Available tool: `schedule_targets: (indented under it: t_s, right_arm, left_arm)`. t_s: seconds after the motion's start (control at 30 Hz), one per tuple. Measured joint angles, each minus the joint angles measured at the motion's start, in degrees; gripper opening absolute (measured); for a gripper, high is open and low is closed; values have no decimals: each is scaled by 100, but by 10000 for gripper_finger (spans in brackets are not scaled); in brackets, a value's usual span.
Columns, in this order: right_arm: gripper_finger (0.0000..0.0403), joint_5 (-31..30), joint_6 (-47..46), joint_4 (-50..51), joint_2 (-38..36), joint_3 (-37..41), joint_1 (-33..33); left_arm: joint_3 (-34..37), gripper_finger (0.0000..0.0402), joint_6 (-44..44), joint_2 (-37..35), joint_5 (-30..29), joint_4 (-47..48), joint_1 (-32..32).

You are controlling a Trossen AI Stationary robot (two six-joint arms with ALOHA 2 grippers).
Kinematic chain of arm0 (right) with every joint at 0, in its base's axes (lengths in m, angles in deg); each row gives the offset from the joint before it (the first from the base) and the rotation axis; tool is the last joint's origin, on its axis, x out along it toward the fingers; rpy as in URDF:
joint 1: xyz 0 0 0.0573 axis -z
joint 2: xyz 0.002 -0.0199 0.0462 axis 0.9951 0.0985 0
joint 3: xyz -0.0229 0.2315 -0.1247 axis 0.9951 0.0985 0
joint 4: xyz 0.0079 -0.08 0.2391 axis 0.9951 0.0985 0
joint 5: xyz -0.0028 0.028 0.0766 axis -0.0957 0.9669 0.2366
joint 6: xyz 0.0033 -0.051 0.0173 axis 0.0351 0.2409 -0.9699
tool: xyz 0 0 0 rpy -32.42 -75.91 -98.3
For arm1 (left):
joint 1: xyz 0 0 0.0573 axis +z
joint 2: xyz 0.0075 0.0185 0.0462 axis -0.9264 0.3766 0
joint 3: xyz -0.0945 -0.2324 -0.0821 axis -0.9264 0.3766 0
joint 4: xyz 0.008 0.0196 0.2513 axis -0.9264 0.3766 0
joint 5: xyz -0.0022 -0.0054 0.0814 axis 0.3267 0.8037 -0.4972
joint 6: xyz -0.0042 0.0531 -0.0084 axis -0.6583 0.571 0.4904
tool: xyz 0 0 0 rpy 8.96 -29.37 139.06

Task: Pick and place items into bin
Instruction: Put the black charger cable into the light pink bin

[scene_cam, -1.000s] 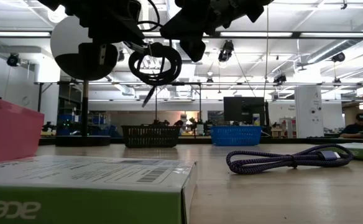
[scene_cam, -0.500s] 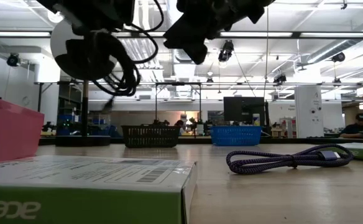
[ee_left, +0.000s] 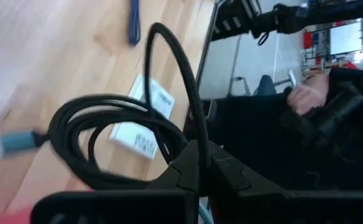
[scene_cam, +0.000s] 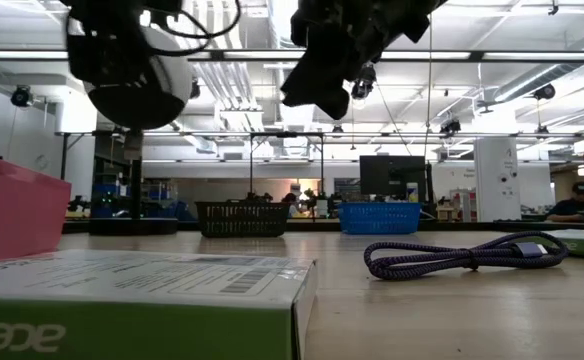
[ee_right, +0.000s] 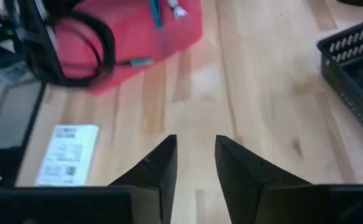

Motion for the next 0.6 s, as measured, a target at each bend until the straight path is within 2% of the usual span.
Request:
schedule_targets:
  t_s: [0.13,0.37,0.6]
  right_arm:
    - [87,-81,236,183,0,0,4]
    - [72,-118,642,348,0,4,22]
    - [70,-113,762,362,0,22,75]
  left_arm:
    - [0,0,-40,-345,-6,658,-60]
    - [0,0,-595,-758,-20,1913,-257]
    - [0,0,-1292,-901,-20,3143,-682]
